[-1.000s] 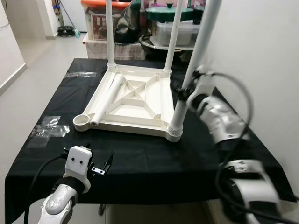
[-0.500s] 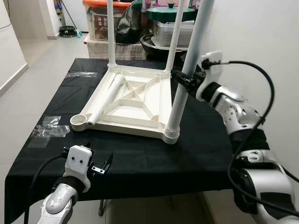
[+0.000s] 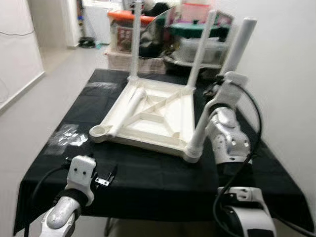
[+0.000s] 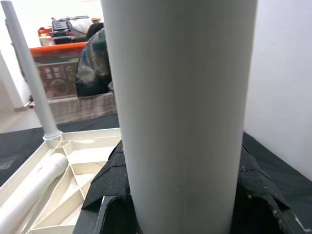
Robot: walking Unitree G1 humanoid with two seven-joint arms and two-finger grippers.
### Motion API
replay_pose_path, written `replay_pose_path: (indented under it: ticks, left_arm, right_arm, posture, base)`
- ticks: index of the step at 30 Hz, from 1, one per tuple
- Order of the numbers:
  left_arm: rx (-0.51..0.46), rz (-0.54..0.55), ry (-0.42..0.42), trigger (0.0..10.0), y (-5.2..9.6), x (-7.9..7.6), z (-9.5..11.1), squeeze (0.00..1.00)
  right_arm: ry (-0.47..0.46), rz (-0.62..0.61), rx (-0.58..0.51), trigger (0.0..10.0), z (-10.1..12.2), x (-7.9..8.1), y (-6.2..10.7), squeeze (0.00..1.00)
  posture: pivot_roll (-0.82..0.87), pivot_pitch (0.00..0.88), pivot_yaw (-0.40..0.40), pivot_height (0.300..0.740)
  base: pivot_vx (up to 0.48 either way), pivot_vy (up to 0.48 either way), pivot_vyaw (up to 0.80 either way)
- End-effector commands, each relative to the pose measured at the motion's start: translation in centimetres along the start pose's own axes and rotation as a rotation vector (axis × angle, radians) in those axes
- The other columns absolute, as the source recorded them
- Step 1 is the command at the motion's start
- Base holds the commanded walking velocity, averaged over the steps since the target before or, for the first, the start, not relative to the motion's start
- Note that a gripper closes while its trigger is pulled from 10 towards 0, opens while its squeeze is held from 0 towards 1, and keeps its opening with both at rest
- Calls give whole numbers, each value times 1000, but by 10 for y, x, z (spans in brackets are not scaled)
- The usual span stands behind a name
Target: Building children table
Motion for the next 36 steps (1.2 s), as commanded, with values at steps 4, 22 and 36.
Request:
replay_pose_path:
  ticks: [4, 22, 36]
  left_arm:
    - [17, -12, -11, 10000, -2, -1, -2, 0]
    - [13, -9, -5, 10000, -1, -3, -2, 0]
    - [26, -27, 5, 10000, -1, -5, -5, 0]
  right_arm:
    - [-16, 183, 85, 10000, -16, 8, -10, 1000]
    - [91, 910, -124, 0, 17, 17, -2, 0]
    - [-8, -87, 181, 784, -49, -26, -1, 0]
  posture:
    - [54, 0, -88, 740]
    - [56, 0, -96, 740]
    - [0, 0, -49, 740]
  base:
    - [0, 0, 0]
    - [0, 0, 0]
    - [0, 0, 0]
Point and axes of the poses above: a point about 5 cm out from each wrist's last joint towards the gripper, its own y axis pointing back from the gripper into the wrist, its own z axis along the axis of the wrist's last joint, x = y × z, the point moved 1 cm from there along -y, pointing out of the wrist towards the gripper, and after that the axes turned 12 degrees about y, right-handed, at the moved point
